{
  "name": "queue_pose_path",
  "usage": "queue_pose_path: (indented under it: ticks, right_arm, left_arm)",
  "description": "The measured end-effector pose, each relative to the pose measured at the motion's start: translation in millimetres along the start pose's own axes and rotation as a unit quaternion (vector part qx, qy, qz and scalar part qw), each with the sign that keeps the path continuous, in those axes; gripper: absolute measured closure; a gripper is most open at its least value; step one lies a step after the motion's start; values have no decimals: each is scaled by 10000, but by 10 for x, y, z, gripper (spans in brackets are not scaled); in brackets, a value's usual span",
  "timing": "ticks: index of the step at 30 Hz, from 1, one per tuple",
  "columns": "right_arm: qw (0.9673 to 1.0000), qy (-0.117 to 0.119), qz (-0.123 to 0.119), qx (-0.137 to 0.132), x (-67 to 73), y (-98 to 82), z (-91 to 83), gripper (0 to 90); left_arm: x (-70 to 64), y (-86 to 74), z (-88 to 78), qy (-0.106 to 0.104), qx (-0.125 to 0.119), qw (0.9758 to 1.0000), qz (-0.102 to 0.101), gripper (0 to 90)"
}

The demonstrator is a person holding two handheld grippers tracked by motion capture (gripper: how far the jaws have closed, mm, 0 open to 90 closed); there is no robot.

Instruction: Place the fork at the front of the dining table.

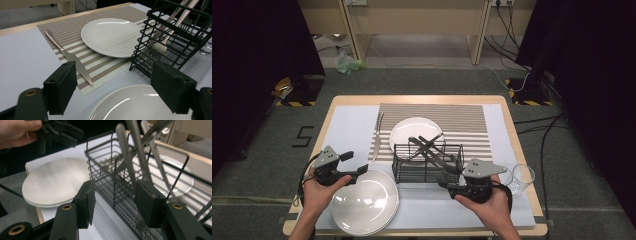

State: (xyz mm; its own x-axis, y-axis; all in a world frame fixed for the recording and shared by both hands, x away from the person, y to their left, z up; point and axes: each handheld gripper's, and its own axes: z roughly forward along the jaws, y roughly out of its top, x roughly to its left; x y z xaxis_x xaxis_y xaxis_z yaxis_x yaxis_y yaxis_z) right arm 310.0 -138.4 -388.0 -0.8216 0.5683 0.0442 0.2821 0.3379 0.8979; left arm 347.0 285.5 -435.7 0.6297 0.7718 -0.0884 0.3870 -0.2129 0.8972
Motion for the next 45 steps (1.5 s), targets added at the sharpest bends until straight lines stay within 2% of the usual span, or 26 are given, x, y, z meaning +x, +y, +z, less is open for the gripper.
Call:
queue_pose_path:
  ticks: [12, 19, 26, 34, 45]
  right_arm:
    - [9997, 24, -152, -170, -68, 237, 207, 558]
    - [9998, 53, -103, -153, -100, 270, 307, 569]
    - [9995, 106, -202, -197, -87, 365, 427, 603]
    - [9995, 47, -257, -193, -88, 391, 500, 652]
    - [9986, -12, -504, -140, -79, 401, 590, 708]
  left_arm:
    - [3, -2, -13, 4, -11, 10000, -17, 211]
    - [-4, 5, -6, -12, -10, 10000, -5, 212]
    - [-1, 6, -18, -3, -33, 10000, -13, 214]
    - [3, 0, -15, -26, -30, 10000, -25, 214]
    - [1, -1, -7, -52, -17, 10000, -11, 215]
